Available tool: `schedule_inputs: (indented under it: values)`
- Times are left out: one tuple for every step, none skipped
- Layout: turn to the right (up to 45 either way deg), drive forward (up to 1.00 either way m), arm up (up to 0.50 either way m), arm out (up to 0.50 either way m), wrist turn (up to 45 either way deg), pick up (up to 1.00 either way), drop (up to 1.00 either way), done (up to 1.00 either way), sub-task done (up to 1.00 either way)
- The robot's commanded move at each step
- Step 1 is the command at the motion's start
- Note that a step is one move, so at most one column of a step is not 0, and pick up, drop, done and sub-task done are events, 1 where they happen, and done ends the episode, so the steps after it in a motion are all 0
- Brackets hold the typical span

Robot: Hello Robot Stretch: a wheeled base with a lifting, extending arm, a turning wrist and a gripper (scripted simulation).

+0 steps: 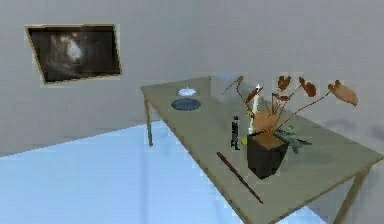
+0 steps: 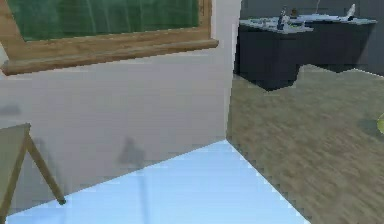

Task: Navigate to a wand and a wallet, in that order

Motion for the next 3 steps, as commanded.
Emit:
schedule_inputs:
  values:
    - [45.0,0.00,0.00,0.00,0.0,0.00,0.00,0.00,0.00]
    - [45.0,0.00,0.00,0.00,0.0,0.00,0.00,0.00,0.00]
    - [33.0,0.00,0.00,0.00,0.0,0.00,0.00,0.00,0.00]
